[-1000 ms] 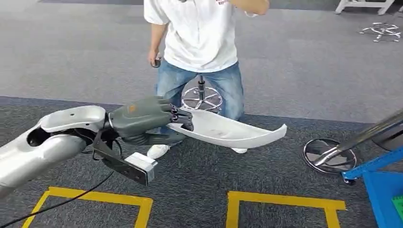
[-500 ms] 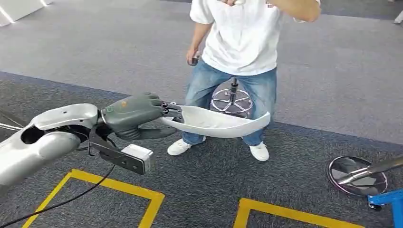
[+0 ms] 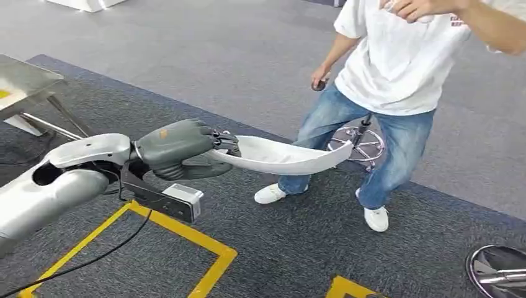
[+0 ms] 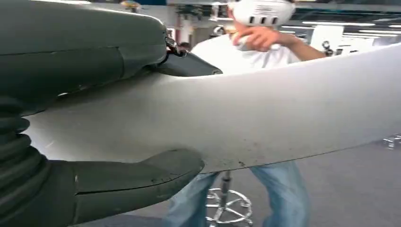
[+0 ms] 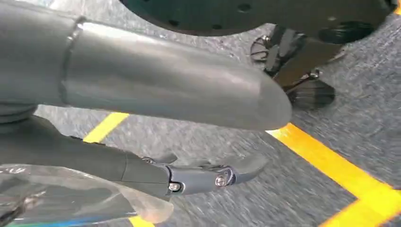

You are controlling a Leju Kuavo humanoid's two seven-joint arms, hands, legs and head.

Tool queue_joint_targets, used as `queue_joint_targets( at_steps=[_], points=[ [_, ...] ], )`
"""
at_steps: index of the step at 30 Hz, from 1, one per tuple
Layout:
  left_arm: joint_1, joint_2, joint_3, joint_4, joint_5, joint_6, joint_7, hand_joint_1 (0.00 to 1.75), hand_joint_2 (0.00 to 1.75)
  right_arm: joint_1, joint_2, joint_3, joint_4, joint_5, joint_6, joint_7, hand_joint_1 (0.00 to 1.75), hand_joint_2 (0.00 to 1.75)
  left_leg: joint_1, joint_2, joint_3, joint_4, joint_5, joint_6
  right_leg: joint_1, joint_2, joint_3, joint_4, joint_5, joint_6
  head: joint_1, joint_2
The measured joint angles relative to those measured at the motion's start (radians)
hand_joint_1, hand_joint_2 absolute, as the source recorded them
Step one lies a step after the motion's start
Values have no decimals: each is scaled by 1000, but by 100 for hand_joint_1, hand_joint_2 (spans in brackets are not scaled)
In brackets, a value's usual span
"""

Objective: Take the parts from the cabinet and place them on the table.

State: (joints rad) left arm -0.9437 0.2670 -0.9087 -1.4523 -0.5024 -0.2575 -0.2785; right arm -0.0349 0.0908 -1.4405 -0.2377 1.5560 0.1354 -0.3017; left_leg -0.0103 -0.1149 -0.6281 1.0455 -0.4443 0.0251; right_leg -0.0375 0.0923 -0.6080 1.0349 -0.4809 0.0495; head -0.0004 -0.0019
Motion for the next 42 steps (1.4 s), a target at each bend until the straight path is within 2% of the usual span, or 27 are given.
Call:
queue_joint_targets(
  at_steps=[3, 4, 5, 6, 8, 9, 10, 12, 13, 14, 15, 19, 21, 22, 24, 25, 26, 28, 29, 30, 34, 35, 36, 37, 39, 40, 42],
  points=[
    [11, 0, 1, 2, -1, 10, 1, 175, 175, -2, 0, 0, 0, 0, 1, 2, 0, 0, 9, -30, -4, -10, 8, -16, 10, -29, 1, 6, -2, -13, 1, 0],
    [15, 1, 2, 3, -2, 15, 1, 175, 175, -2, 1, 0, 1, 0, 1, 2, 0, 0, 7, -24, -7, -7, 2, -20, 4, -43, 7, -2, 1, -19, -1, 0],
    [14, 1, 3, 4, -3, 20, 1, 175, 175, -2, 1, 0, 1, 0, 1, 1, 0, 0, 0, 45, -12, 12, -11, -26, 5, -54, 13, -5, 0, -26, -4, 0],
    [14, 0, 3, 6, -4, 27, 1, 175, 175, 0, 1, 0, 1, 0, 1, -1, 0, 0, 2, 85, -35, 63, -39, -32, 7, -68, 19, -7, -3, -34, -11, 0],
    [19, -2, 4, 12, -4, 36, 1, 175, 175, 3, 1, 0, 0, 1, 0, -2, 0, 0, 10, 102, -111, 212, -98, -39, 10, -98, 25, -7, -9, -42, -10, 0],
    [22, 0, 6, 19, -4, 42, 1, 175, 175, 3, 0, 0, 0, 0, 0, -2, 0, 0, 13, 102, -141, 268, -113, -42, 10, -112, 27, -7, -13, -42, -11, 0],
    [26, 1, 9, 27, -6, 48, 1, 175, 175, 2, 0, 0, 0, 0, 0, -3, 0, 0, 17, 102, -152, 282, -102, -44, 10, -124, 31, -7, -16, -41, -10, 0],
    [27, 5, 24, 42, -10, 59, 5, 175, 175, 2, 0, 0, 1, 1, 0, -3, 0, 0, 19, 110, -108, 185, -29, -44, 9, -150, 42, -7, -24, -38, -10, 0],
    [25, 8, 34, 48, -10, 64, 5, 175, 175, 2, 0, 0, 1, 1, 0, -4, 0, 0, 18, 132, -64, 95, 18, -41, 9, -161, 50, -7, -30, -34, -11, 0],
    [21, 8, 44, 53, -10, 68, 5, 175, 175, 2, 0, 0, 1, 1, 0, -4, 0, 0, 14, 174, -29, 21, 44, -36, 10, -172, 58, -7, -35, -30, -11, 0],
    [18, 8, 53, 60, -14, 75, 6, 175, 175, 2, 0, 0, 1, 1, 0, -5, 0, 0, -5, 205, -17, 7, 25, -34, 19, -181, 59, -6, -41, -22, -12, 0],
    [10, 9, 80, 86, -29, 92, 12, 175, 175, -6, 0, 0, 1, 1, 0, -6, 0, 0, -5, 155, -14, -13, 21, -7, 19, -234, 81, -17, -53, 1, -8, 0],
    [2, 7, 93, 96, -30, 95, 15, 175, 175, -6, 0, 0, 1, 1, 0, -7, 0, 0, 5, 137, -5, -20, 24, 6, 13, -144, 51, 37, -89, 4, -4, 0],
    [-2, 0, 95, 101, -31, 95, 15, 175, 175, -6, 0, 0, 1, 1, 0, -7, 0, 0, 6, 121, -6, -20, 24, 10, 14, -114, 10, 114, -121, 4, 4, 0],
    [2, -10, 93, 110, -31, 95, 15, 175, 175, -2, 0, 0, 1, 2, 2, -7, 0, 0, 4, 91, -5, -19, 22, 13, 15, -96, -87, 274, -168, 5, 7, 0],
    [4, -10, 93, 116, -32, 95, 15, 175, 175, 0, 0, 0, 1, 2, 2, -6, 0, 0, 3, 75, -4, -19, 22, 13, 16, -95, -118, 302, -161, 3, 7, 0],
    [4, -10, 93, 120, -32, 95, 15, 175, 175, 1, 0, 0, 1, 2, 2, -6, 0, 0, 3, 60, -4, -19, 22, 13, 17, -94, -123, 283, -130, 1, 6, 0],
    [4, -13, 94, 126, -34, 95, 15, 175, 175, 1, 0, 0, 1, 1, 2, -6, 0, 0, 4, 31, 1, -18, 19, 11, 17, -82, -74, 133, -23, -5, 7, 0],
    [4, -15, 94, 129, -34, 95, 15, 175, 175, 1, -1, 0, 1, 1, 2, -6, 0, 0, 5, 19, 1, -17, 17, 7, 15, -51, -40, 46, 21, -6, 7, 0],
    [3, -17, 94, 132, -35, 96, 15, 175, 175, 1, -1, 0, 1, 1, 2, -6, 0, 0, 0, 7, -3, -12, 14, 2, 11, -7, -22, 11, 14, -11, 7, 0],
    [6, -15, 96, 140, -38, 99, 15, 175, 175, -1, -1, 0, 1, 1, 2, -5, 0, 0, 11, -35, -11, -14, 18, -21, 15, -42, 0, -4, 11, -24, 6, 0],
    [8, -13, 99, 142, -38, 100, 15, 175, 175, -2, 1, 0, 2, 1, 2, -5, 0, 0, 9, -3, -12, -4, 8, -26, 10, -57, 5, -11, 13, -30, 5, 0],
    [5, -13, 100, 142, -38, 101, 15, 175, 175, 0, 1, 0, 2, 1, 2, -5, 0, 0, 4, 55, -24, 28, -16, -34, 11, -67, 10, -12, 10, -37, -6, 0],
    [5, -13, 100, 143, -37, 103, 15, 175, 175, 2, 0, 0, 2, 1, 2, -6, 0, 0, 6, 83, -53, 91, -50, -39, 13, -81, 13, -12, 7, -42, -6, 0],
    [10, -17, 97, 145, -38, 103, 15, 175, 175, 4, 0, 0, 2, 1, 0, -5, 0, 0, 14, 102, -129, 247, -112, -46, 14, -109, 17, -12, 2, -47, -5, 0],
    [13, -16, 97, 146, -38, 103, 15, 175, 175, 3, 0, 0, 2, 0, 0, -5, 0, 0, 18, 103, -151, 289, -118, -48, 14, -122, 19, -12, -1, -46, -6, 0],
    [15, -16, 97, 148, -38, 103, 15, 175, 175, 2, 0, 0, 2, 1, 0, -5, 0, 0, 21, 108, -125, 231, -62, -49, 14, -146, 27, -12, -7, -44, -6, 0]
  ],
)
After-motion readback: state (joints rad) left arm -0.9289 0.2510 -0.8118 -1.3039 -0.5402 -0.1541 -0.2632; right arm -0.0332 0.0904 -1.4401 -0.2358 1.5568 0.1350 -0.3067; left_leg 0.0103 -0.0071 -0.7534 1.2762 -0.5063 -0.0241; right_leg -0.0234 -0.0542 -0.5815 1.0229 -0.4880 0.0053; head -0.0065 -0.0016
